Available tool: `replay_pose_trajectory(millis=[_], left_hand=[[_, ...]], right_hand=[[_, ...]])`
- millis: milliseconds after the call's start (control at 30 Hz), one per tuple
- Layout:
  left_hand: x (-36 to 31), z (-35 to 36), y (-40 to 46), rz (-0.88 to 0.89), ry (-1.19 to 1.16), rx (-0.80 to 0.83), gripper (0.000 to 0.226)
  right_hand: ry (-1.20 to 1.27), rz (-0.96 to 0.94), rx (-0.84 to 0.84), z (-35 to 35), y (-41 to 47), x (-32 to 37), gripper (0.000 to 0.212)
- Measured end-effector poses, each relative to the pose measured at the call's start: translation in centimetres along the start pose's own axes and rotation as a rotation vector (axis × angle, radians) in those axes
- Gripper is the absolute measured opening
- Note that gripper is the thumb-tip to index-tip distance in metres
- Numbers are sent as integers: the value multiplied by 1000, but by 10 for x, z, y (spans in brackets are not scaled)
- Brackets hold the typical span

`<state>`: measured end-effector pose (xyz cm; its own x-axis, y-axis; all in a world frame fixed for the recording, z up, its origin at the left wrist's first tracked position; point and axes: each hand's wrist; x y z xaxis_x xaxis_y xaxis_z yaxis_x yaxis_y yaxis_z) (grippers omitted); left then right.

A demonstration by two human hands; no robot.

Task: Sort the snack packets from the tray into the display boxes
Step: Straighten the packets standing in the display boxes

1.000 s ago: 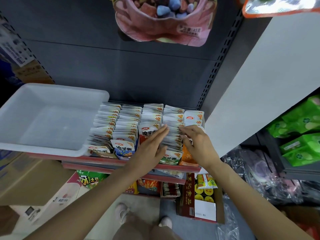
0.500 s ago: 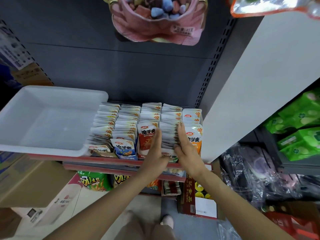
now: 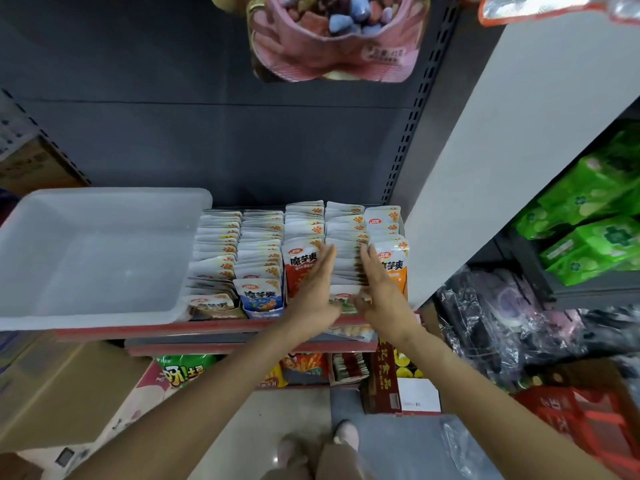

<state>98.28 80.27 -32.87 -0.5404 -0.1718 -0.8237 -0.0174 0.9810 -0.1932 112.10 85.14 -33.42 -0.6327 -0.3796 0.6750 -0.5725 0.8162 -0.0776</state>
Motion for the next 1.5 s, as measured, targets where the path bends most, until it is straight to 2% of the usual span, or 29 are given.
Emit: replay_pose_trajectory(millis=[67, 167, 267, 367, 433, 533, 600, 700, 800, 900, 1000, 1100, 1300, 1400, 1500], left_hand=[[4, -5, -2, 83, 132, 1, 99], [3, -15, 1, 220, 514, -18, 103], [-1, -20, 12, 229, 775, -11, 107], [-1, -20, 18, 162, 771, 58, 102], [-2, -22, 19, 153, 751, 77, 99], [-11, -28, 19, 128, 647, 63, 88], [-21, -30, 21, 120, 549, -11, 76], [-32, -25, 26, 167, 495, -76, 61], [-41, -14, 36, 233, 537, -101, 50], [-46, -8, 53, 237, 595, -128, 48], [-51, -7, 70, 175, 642, -126, 50], [-59, 0, 82, 94, 699, -120, 55], [-64, 6, 87, 14, 741, -122, 52], [-62, 11, 86, 19, 730, -151, 56], [-60, 16, 86, 20, 702, -160, 64]], right_hand=[[-34, -2, -7, -3, -1, 1, 88], [-147, -53, 3, -7, 1, 3, 96], [-270, -68, 51, -9, 9, 3, 98], [-416, -66, 77, -6, 12, 3, 92], [-429, -68, 78, -5, 12, 3, 90], [-232, -62, 116, -16, 10, 4, 89], [-53, -14, 124, -30, 6, 5, 84], [43, 79, -38, -51, 0, -6, 65], [-63, 118, -179, -74, 3, -25, 50], [-165, 129, -105, -90, 13, -41, 59], [-279, 76, 40, -95, 31, -51, 77], [-397, -8, 131, -95, 53, -64, 86], [-679, -167, 108, -85, 79, -76, 89], [-708, -174, 93, -83, 86, -76, 91], [-691, -182, 66, -80, 87, -77, 85]])
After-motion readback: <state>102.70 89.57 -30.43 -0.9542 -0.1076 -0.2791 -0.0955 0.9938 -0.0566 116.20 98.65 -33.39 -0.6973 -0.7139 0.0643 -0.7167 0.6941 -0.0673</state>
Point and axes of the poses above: each hand's wrist, its own y-axis towards the middle knuckle, its own z-axis out of the palm, x = y × z
